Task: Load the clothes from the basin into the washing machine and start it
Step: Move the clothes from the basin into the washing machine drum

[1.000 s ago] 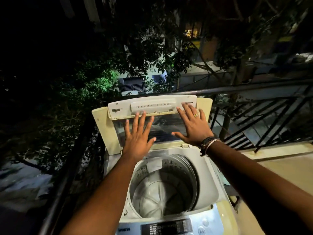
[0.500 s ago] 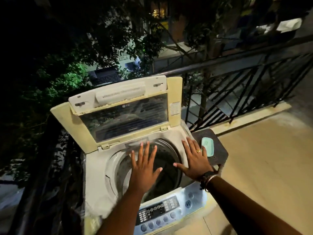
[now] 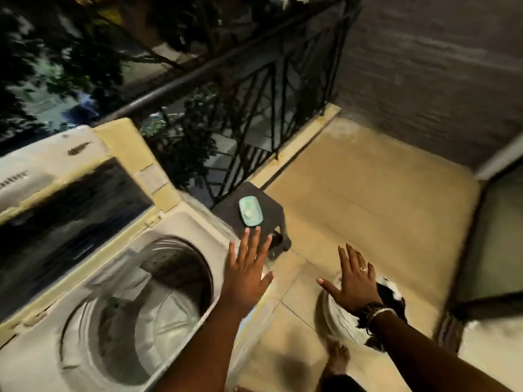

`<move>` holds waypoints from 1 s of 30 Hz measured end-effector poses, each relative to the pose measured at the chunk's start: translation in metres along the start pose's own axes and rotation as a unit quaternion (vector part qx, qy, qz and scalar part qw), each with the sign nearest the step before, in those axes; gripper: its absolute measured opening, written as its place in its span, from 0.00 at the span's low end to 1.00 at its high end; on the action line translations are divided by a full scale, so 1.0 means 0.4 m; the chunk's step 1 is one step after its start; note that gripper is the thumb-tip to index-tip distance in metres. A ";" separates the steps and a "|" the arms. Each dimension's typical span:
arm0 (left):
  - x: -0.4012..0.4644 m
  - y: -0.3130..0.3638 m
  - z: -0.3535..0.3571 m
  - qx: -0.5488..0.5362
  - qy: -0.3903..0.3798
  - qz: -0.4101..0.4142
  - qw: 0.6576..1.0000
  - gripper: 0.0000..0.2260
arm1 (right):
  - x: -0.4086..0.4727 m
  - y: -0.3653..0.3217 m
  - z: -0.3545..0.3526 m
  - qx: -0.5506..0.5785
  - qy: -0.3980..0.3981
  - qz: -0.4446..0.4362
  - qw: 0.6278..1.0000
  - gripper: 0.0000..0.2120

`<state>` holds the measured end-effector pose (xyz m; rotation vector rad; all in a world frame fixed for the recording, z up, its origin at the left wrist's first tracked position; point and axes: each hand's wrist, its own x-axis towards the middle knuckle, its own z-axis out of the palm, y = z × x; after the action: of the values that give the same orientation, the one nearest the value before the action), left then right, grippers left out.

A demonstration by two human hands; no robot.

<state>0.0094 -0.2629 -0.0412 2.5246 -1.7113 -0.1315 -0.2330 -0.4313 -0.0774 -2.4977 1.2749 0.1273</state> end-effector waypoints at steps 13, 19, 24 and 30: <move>0.257 0.519 0.209 -0.023 -0.199 0.160 0.966 0.43 | -0.012 0.489 0.090 0.067 -0.026 0.143 0.987 0.52; 0.330 0.680 0.358 -0.023 -0.280 0.174 0.944 0.45 | 0.007 0.694 0.193 0.088 -0.105 0.198 0.971 0.55; 0.398 0.747 0.537 -0.016 -0.310 0.188 0.932 0.45 | 0.037 0.826 0.326 0.112 -0.162 0.183 0.963 0.55; 0.450 0.781 0.829 0.005 -0.362 0.197 0.911 0.47 | 0.100 0.902 0.537 0.123 -0.161 0.170 0.964 0.53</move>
<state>-0.2522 -0.5537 -0.3363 2.1949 -2.4147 -1.1438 -0.4828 -0.5868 -0.3793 -1.9386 1.4627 0.4123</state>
